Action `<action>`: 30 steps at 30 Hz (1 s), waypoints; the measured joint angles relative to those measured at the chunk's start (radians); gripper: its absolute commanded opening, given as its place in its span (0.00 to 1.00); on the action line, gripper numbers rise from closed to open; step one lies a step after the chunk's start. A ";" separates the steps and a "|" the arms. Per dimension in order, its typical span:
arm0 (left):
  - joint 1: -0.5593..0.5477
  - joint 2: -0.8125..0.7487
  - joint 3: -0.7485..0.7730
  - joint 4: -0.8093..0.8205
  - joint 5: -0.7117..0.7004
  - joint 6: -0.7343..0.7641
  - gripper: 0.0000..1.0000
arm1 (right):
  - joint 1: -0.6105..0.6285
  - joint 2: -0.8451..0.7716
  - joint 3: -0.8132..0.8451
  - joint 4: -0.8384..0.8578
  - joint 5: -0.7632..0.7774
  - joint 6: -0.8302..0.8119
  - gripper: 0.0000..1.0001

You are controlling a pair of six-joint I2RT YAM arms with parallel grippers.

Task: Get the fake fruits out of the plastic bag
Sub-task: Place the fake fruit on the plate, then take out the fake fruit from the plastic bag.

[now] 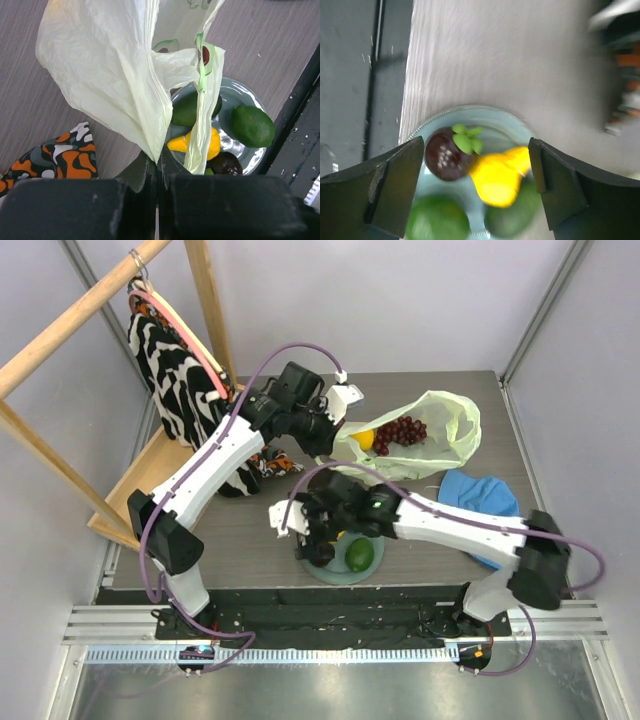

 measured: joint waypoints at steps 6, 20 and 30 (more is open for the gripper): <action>0.000 -0.008 -0.009 0.003 -0.038 -0.009 0.00 | -0.181 -0.300 0.076 -0.090 -0.010 0.179 0.54; 0.000 -0.076 -0.108 -0.027 -0.043 -0.008 0.00 | -0.696 -0.102 0.100 -0.031 -0.047 0.278 0.16; 0.000 -0.076 -0.223 -0.045 -0.112 0.029 0.00 | -0.691 0.006 -0.024 0.055 0.047 0.328 0.16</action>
